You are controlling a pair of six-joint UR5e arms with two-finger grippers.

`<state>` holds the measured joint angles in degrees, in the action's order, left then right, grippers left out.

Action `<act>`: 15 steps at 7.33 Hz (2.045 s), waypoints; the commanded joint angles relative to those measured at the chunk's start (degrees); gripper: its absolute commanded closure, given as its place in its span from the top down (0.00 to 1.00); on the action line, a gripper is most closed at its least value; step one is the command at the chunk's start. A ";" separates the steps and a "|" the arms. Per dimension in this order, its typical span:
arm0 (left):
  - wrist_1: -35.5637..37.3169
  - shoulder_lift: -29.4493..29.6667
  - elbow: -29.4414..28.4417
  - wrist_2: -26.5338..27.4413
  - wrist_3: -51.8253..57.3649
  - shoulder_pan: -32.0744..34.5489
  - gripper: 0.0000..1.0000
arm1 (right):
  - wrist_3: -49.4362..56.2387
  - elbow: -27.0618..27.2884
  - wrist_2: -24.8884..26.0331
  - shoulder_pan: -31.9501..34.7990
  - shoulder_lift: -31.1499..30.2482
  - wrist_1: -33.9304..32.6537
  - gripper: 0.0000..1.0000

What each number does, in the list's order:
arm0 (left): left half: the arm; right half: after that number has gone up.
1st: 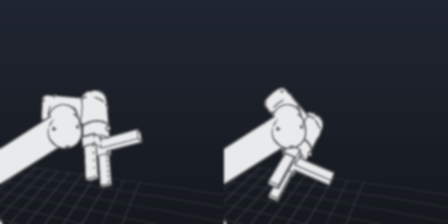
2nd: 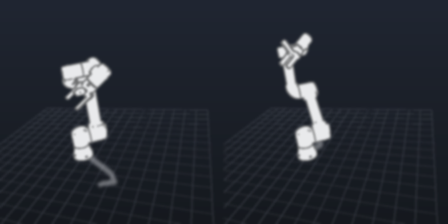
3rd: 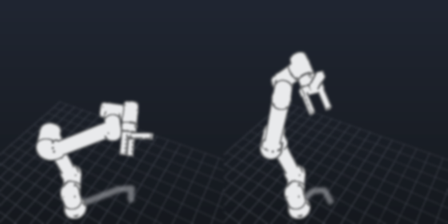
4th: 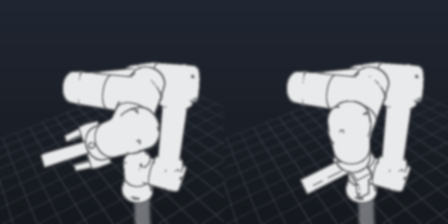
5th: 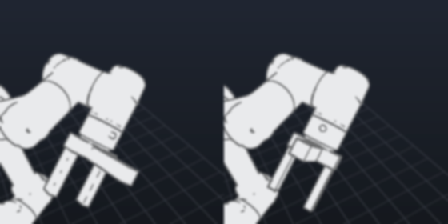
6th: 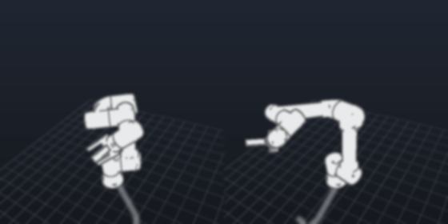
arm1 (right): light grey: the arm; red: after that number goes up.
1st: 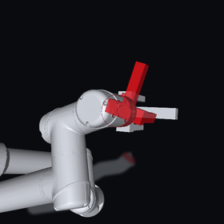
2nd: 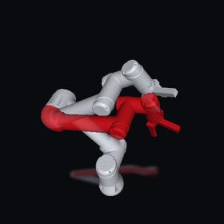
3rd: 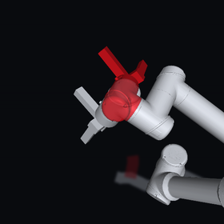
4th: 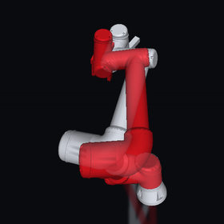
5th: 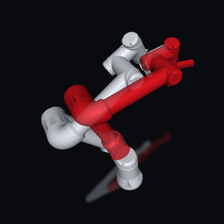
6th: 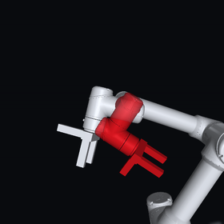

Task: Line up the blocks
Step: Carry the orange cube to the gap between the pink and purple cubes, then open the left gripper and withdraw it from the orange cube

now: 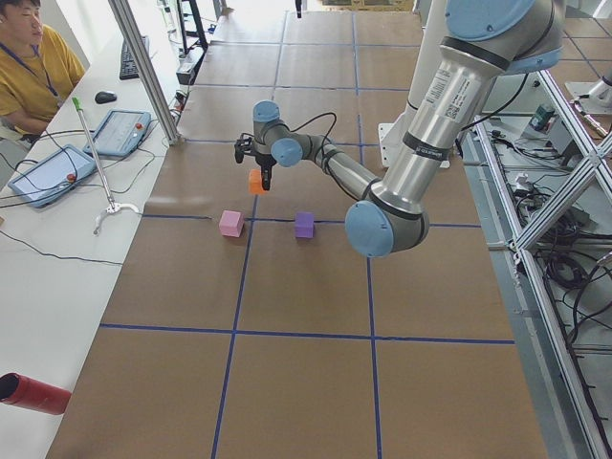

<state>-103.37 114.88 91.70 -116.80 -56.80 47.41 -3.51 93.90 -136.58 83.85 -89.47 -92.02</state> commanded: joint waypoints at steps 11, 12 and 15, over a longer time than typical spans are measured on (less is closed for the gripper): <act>1.49 -10.11 5.58 -5.28 16.25 11.87 0.99 | 0.00 -0.03 0.00 0.00 0.00 0.00 1.00; 5.33 -10.12 6.64 -5.20 23.59 16.71 0.99 | 0.00 -0.03 0.00 0.00 0.00 0.00 1.00; 9.15 -17.99 4.81 -5.37 58.62 31.82 0.99 | 0.00 0.06 0.00 0.00 0.00 0.00 1.00</act>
<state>-94.96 101.07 97.39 -122.07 -12.97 72.93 -3.51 93.88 -136.58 83.85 -89.47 -92.02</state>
